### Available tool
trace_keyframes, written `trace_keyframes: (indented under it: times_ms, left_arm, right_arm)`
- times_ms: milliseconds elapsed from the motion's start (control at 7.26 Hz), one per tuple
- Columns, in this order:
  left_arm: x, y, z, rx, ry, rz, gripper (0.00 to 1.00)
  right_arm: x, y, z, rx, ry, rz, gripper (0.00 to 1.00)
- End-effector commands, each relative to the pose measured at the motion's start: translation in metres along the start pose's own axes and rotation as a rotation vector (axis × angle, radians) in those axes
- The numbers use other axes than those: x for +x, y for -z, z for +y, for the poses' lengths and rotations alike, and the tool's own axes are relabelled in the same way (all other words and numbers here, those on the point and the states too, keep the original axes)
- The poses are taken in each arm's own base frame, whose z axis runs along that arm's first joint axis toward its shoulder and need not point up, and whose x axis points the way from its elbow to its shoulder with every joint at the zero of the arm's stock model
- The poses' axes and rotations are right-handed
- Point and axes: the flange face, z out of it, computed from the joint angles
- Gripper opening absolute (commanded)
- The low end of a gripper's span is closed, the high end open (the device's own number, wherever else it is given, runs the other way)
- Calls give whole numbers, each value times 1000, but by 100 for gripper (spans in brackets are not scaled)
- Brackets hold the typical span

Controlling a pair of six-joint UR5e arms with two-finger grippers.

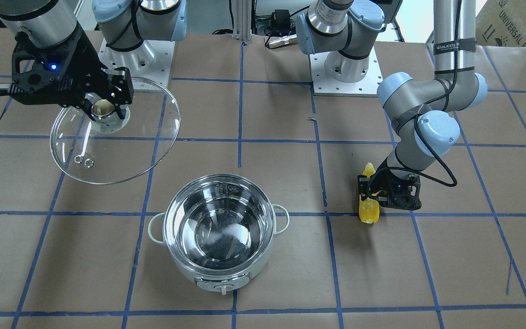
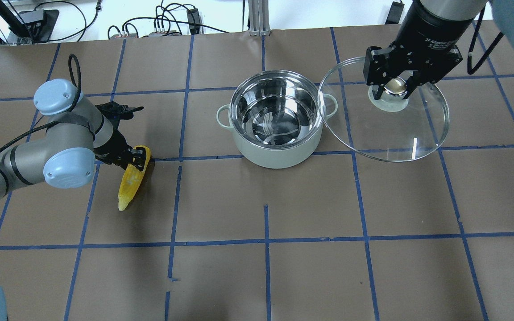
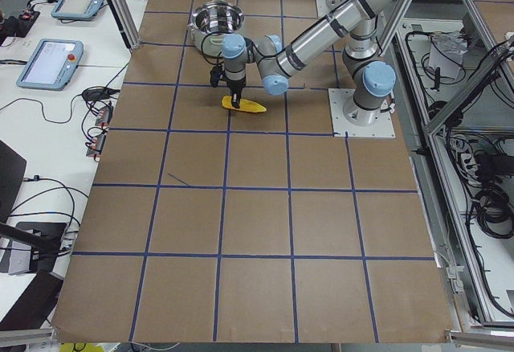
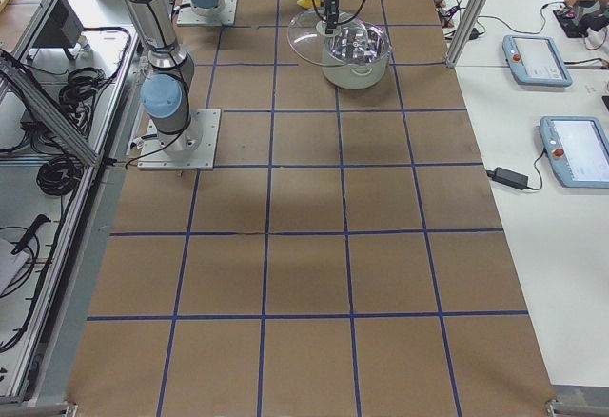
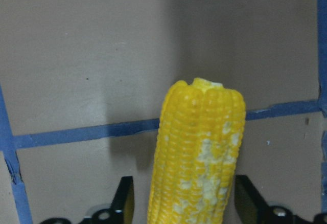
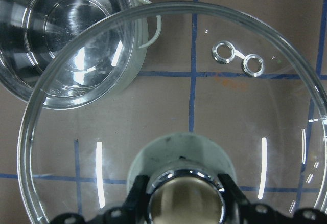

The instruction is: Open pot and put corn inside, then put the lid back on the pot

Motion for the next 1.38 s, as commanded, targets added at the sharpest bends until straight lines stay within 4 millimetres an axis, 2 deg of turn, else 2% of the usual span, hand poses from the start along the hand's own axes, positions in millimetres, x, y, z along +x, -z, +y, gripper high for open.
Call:
trace_keyframes:
  times_ms: [0,138,276,413,551,689,827,964,1102,1240]
  left_arm:
    - [-2,13,-6,28,8,-15,31]
    - [-5,39,-16,57,6,-34,29]
    - [-7,81,-30,30,6,-28,29]
    - [-10,139,-41,-14,34,-16,29]
    - [3,194,-54,-30,66,-11,29]
    - [28,231,-65,-52,109,-21,28]
    - [61,249,-71,-45,170,-26,28]
    - [92,255,-71,-35,192,-32,27]
    - [125,253,-69,-33,249,-19,26]
    - [168,250,-66,-26,286,-17,24]
  right_arm:
    - [0,-1,1,-1,2,1,25]
    - [0,-3,2,-6,2,4,25]
    - [1,-3,2,-5,5,13,25]
    - [2,-4,2,-7,21,14,24]
    - [2,-9,4,-17,22,14,24]
    - [2,-12,5,-9,25,14,24]
    - [2,-15,9,-4,26,15,24]
    - [3,-16,10,7,29,29,24]
    - [4,-16,10,7,32,29,24]
    - [4,-16,10,7,33,29,24]
